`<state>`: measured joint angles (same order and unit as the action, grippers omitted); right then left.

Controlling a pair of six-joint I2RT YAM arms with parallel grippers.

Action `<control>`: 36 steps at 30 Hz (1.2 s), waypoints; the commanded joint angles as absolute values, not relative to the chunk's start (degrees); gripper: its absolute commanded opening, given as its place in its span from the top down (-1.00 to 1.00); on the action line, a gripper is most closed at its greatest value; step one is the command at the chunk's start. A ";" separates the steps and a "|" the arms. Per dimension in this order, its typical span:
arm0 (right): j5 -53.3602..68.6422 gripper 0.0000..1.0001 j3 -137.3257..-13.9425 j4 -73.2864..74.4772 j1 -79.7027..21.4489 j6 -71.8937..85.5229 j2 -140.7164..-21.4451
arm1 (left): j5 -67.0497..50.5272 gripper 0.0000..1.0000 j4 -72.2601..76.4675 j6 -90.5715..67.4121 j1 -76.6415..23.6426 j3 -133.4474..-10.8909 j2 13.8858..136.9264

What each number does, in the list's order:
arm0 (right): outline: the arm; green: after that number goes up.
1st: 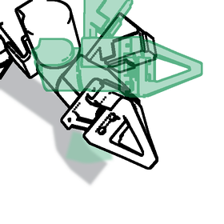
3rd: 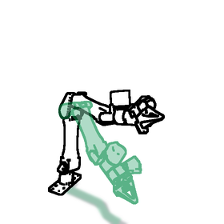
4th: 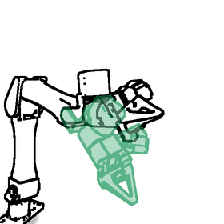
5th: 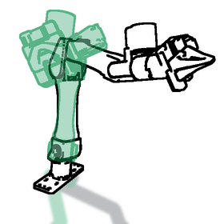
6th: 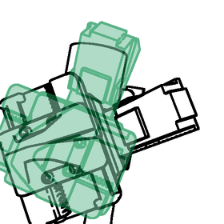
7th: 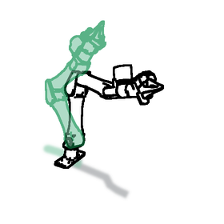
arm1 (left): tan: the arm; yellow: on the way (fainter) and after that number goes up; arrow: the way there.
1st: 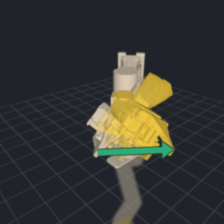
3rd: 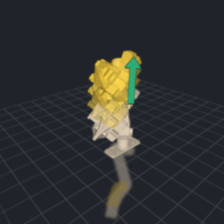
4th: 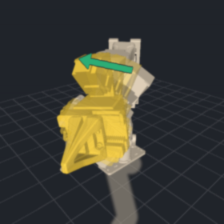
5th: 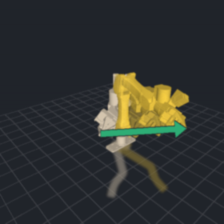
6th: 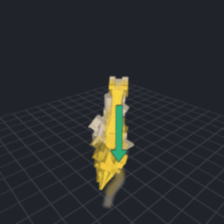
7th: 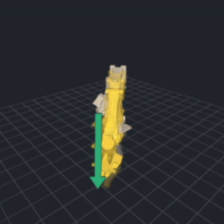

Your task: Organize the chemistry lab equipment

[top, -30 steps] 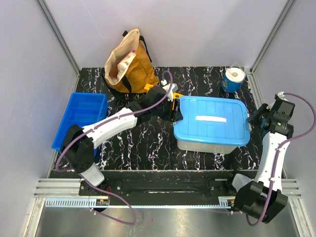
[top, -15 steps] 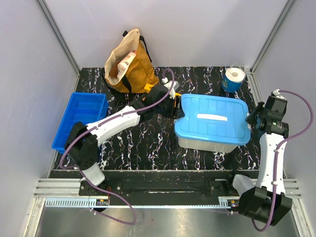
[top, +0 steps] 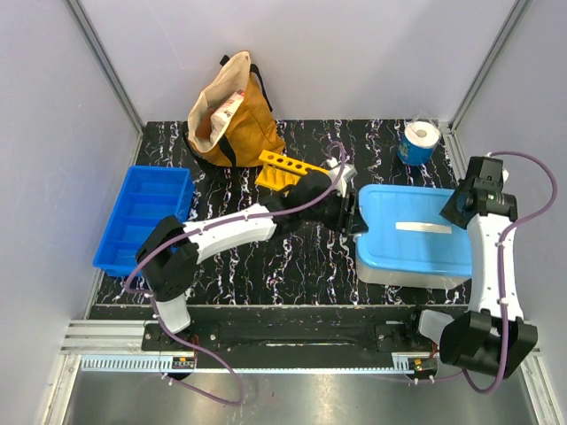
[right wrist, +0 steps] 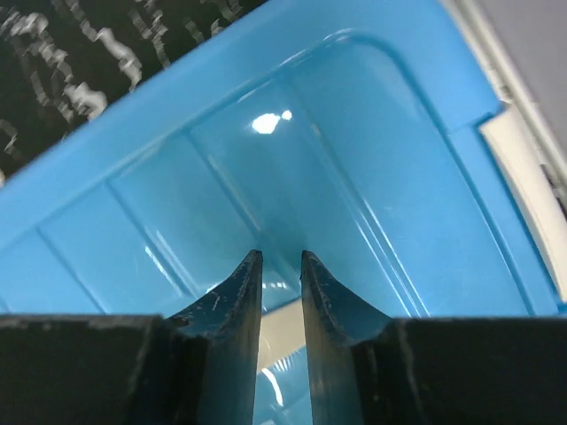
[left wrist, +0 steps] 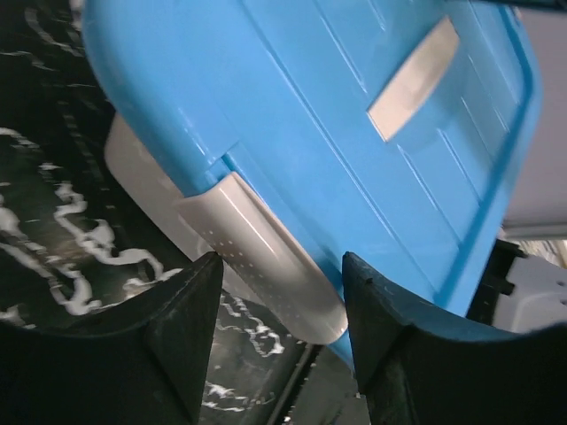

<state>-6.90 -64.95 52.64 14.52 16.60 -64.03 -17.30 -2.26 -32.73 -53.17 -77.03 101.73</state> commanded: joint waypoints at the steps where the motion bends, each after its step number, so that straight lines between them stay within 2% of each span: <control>1: -17.57 0.40 -68.11 57.30 16.52 14.77 -68.90 | -24.08 -0.17 2.64 -34.63 -55.90 -79.01 103.71; 11: -1.08 0.38 -80.32 58.09 17.40 11.43 -69.17 | -28.11 -0.19 6.67 -38.05 -57.39 -82.35 106.87; 14: -0.18 0.38 -84.10 59.67 16.35 13.17 -67.95 | -28.22 -0.18 7.12 -38.41 -58.35 -83.75 107.93; 20: 9.47 0.16 -87.80 62.05 15.21 17.66 -65.84 | -22.95 -0.31 0.97 -35.34 -57.66 -84.12 103.81; 23: 15.46 -0.04 -85.97 60.56 12.84 17.84 -63.29 | -19.96 -0.44 -2.09 -33.84 -55.12 -83.41 99.33; 25: 16.78 -0.23 -84.73 60.12 10.12 18.01 -61.97 | -18.73 -0.61 -4.99 -32.61 -52.57 -83.85 95.82; 26: 16.79 -0.39 -84.38 60.03 8.45 18.10 -61.61 | -18.02 -0.97 -6.84 -31.74 -50.91 -84.28 93.80; 27: 15.83 -0.59 -83.94 59.94 6.35 18.37 -61.26 | -17.84 -0.98 -8.25 -30.68 -49.32 -84.46 91.78; 28: 15.12 -0.94 -83.33 59.59 3.54 18.54 -61.00 | -17.23 -0.98 -9.91 -29.63 -48.09 -84.46 89.67; 31: 15.46 -0.99 -81.83 58.54 0.36 18.28 -61.52 | -13.72 -0.98 -17.20 -25.24 -43.78 -84.99 82.03; 36: 27.40 -0.99 -77.97 49.69 -5.96 20.12 -59.86 | -11.52 -0.98 -32.49 -16.98 -37.27 -88.50 72.26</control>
<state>17.47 -80.95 59.02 -1.85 18.17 -61.76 -14.63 -19.62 -25.65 -39.88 -84.42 79.94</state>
